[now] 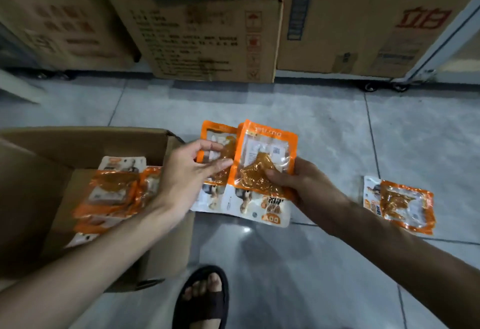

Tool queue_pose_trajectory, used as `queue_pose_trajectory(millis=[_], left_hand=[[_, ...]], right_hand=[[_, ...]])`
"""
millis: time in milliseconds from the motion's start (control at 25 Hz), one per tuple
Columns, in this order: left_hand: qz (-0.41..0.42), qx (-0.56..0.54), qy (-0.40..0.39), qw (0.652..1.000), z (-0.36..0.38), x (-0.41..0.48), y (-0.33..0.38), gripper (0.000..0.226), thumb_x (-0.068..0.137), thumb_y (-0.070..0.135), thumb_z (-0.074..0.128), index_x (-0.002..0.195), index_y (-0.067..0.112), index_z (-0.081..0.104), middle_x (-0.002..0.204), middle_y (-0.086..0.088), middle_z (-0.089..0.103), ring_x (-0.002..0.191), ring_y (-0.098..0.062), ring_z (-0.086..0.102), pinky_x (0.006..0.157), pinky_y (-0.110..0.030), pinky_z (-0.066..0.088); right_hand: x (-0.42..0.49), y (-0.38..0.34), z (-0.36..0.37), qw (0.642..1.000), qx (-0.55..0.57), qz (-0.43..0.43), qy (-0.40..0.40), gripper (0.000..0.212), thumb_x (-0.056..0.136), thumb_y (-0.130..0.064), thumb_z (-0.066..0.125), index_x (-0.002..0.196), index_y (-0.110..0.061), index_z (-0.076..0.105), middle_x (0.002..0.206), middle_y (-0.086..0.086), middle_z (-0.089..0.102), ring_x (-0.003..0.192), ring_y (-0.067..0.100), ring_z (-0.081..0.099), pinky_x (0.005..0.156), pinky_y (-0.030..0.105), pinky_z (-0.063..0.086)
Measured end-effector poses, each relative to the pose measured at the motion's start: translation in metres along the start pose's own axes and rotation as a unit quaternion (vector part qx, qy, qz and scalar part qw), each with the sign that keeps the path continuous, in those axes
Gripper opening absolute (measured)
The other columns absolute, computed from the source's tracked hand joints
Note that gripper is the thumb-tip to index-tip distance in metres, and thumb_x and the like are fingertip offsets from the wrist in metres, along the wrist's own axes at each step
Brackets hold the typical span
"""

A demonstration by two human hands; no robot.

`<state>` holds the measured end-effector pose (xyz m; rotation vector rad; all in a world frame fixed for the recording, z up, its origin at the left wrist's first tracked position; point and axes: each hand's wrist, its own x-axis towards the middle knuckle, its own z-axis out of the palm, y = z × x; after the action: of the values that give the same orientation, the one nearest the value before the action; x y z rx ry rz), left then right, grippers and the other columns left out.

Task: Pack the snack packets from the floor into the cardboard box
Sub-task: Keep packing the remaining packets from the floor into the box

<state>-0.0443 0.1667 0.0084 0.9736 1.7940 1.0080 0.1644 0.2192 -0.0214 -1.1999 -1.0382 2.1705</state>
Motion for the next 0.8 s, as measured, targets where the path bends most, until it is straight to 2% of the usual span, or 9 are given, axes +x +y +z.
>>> queue_pose_trajectory(millis=[200, 320, 400, 480, 520, 600, 680, 720, 800], left_hand=[[0.014, -0.100, 0.172, 0.980, -0.119, 0.016, -0.003, 0.041, 0.079, 0.005, 0.078, 0.111, 0.025, 0.062, 0.101, 0.005, 0.074, 0.084, -0.006, 0.075, 0.059, -0.018, 0.057], [-0.020, -0.177, 0.241, 0.954, -0.182, 0.022, -0.028, 0.053, 0.080, -0.002, 0.075, 0.126, 0.013, 0.053, 0.101, 0.003, 0.071, 0.077, -0.005, 0.074, 0.058, -0.021, 0.059], [-0.073, -0.210, 0.235, 0.946, -0.220, 0.019, -0.052, 0.056, 0.072, 0.009, 0.083, 0.124, 0.002, 0.060, 0.106, -0.008, 0.074, 0.085, -0.020, 0.076, 0.072, -0.038, 0.063], [-0.139, -0.228, 0.212, 0.940, -0.250, 0.015, -0.074, 0.081, 0.050, 0.029, 0.095, 0.122, 0.004, 0.067, 0.116, -0.018, 0.072, 0.104, -0.036, 0.072, 0.090, -0.057, 0.056], [-0.166, -0.231, 0.201, 0.937, -0.262, 0.012, -0.084, 0.085, 0.046, 0.030, 0.095, 0.122, 0.005, 0.068, 0.118, -0.019, 0.072, 0.106, -0.038, 0.071, 0.092, -0.058, 0.054], [-0.194, -0.226, 0.205, 0.932, -0.270, 0.006, -0.088, 0.062, 0.063, 0.020, 0.085, 0.121, 0.007, 0.068, 0.112, -0.018, 0.073, 0.096, -0.033, 0.074, 0.085, -0.049, 0.059], [-0.221, -0.203, 0.204, 0.932, -0.272, 0.002, -0.091, 0.042, 0.079, 0.009, 0.075, 0.120, 0.007, 0.068, 0.109, -0.019, 0.074, 0.094, -0.033, 0.073, 0.082, -0.044, 0.059], [-0.228, -0.191, 0.201, 0.933, -0.272, 0.002, -0.094, 0.038, 0.082, 0.008, 0.074, 0.119, 0.007, 0.068, 0.109, -0.019, 0.074, 0.095, -0.033, 0.073, 0.080, -0.042, 0.059], [-0.237, -0.161, 0.192, 0.939, -0.269, 0.003, -0.097, 0.034, 0.084, 0.009, 0.074, 0.117, 0.010, 0.068, 0.105, -0.015, 0.076, 0.091, -0.030, 0.075, 0.073, -0.038, 0.059]], right_hand=[[0.043, -0.073, 0.081, 0.980, -0.162, -0.065, -0.096, 0.032, 0.092, -0.013, 0.061, 0.123, -0.013, 0.059, 0.112, 0.006, 0.074, 0.102, 0.022, 0.072, 0.091, 0.038, 0.057], [0.077, -0.111, 0.146, 0.902, -0.364, -0.180, -0.145, 0.033, 0.089, -0.013, 0.066, 0.121, -0.017, 0.058, 0.104, 0.000, 0.071, 0.093, 0.013, 0.068, 0.087, 0.035, 0.057], [0.098, -0.124, 0.197, 0.793, -0.498, -0.273, -0.220, 0.035, 0.086, -0.013, 0.066, 0.119, -0.015, 0.057, 0.094, -0.006, 0.061, 0.085, 0.004, 0.057, 0.079, 0.027, 0.052], [0.114, -0.122, 0.241, 0.649, -0.616, -0.342, -0.288, 0.036, 0.088, -0.012, 0.064, 0.122, -0.017, 0.056, 0.093, -0.014, 0.050, 0.083, 0.000, 0.049, 0.077, 0.019, 0.045], [0.121, -0.113, 0.258, 0.572, -0.669, -0.358, -0.311, 0.038, 0.089, -0.013, 0.062, 0.125, -0.023, 0.055, 0.096, -0.014, 0.050, 0.087, 0.003, 0.048, 0.083, 0.021, 0.044], [0.132, -0.083, 0.278, 0.432, -0.756, -0.348, -0.348, 0.044, 0.090, -0.016, 0.060, 0.130, -0.032, 0.052, 0.109, -0.008, 0.058, 0.104, 0.015, 0.053, 0.098, 0.035, 0.042], [0.136, -0.040, 0.285, 0.301, -0.819, -0.302, -0.385, 0.048, 0.090, -0.019, 0.060, 0.134, -0.034, 0.049, 0.126, -0.004, 0.060, 0.118, 0.023, 0.053, 0.103, 0.042, 0.040], [0.136, -0.021, 0.283, 0.256, -0.840, -0.266, -0.399, 0.047, 0.090, -0.018, 0.059, 0.134, -0.032, 0.050, 0.130, -0.002, 0.059, 0.122, 0.024, 0.054, 0.103, 0.042, 0.040], [0.141, 0.008, 0.268, 0.237, -0.860, -0.205, -0.403, 0.039, 0.092, -0.017, 0.055, 0.132, -0.022, 0.056, 0.133, 0.007, 0.059, 0.124, 0.029, 0.054, 0.097, 0.042, 0.042]])
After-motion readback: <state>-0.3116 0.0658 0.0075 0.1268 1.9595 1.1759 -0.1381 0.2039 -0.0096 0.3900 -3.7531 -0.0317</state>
